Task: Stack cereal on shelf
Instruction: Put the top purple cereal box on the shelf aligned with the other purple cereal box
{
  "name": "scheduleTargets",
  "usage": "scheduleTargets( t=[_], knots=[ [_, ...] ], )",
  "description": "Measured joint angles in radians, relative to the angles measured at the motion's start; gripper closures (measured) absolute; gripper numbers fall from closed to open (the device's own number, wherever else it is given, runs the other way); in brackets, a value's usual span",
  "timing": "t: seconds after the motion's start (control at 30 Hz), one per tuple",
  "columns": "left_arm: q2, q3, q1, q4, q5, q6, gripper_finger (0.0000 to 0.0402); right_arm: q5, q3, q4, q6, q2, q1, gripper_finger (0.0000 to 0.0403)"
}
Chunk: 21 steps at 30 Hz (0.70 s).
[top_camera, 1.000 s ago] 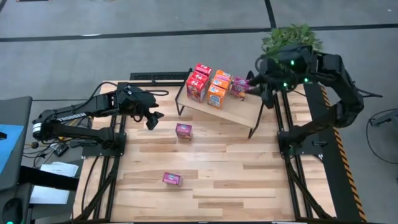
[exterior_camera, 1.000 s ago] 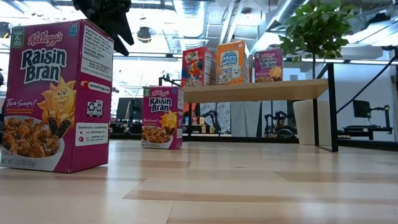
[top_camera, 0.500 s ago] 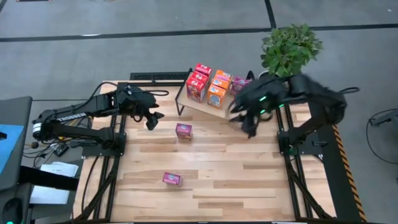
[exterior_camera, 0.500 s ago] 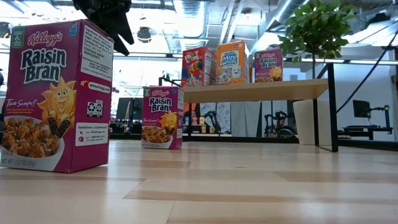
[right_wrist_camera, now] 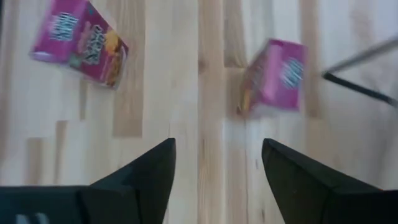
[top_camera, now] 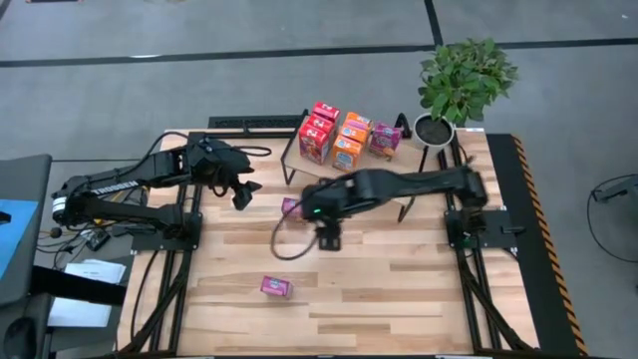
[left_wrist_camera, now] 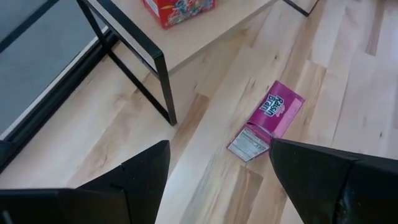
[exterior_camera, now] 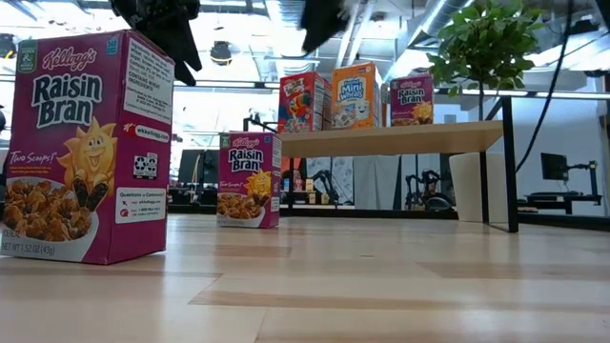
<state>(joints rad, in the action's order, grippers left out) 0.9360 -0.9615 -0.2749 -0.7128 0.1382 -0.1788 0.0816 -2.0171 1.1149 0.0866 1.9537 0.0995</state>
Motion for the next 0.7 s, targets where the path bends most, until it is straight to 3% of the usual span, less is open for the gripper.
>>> scheduleTargets(
  t=[0.3, 0.7],
  knots=[
    [0.0, 0.0, 0.0, -0.078, 0.017, 0.063, 0.0136, -0.003, 0.0, -0.192, -0.069, 0.208, -0.092, 0.0129],
    [0.0, 0.0, 0.0, -0.084, 0.039, 0.061, 0.0136, -0.005, 0.0, -0.222, -0.078, 0.217, -0.126, 0.0129]
  ],
)
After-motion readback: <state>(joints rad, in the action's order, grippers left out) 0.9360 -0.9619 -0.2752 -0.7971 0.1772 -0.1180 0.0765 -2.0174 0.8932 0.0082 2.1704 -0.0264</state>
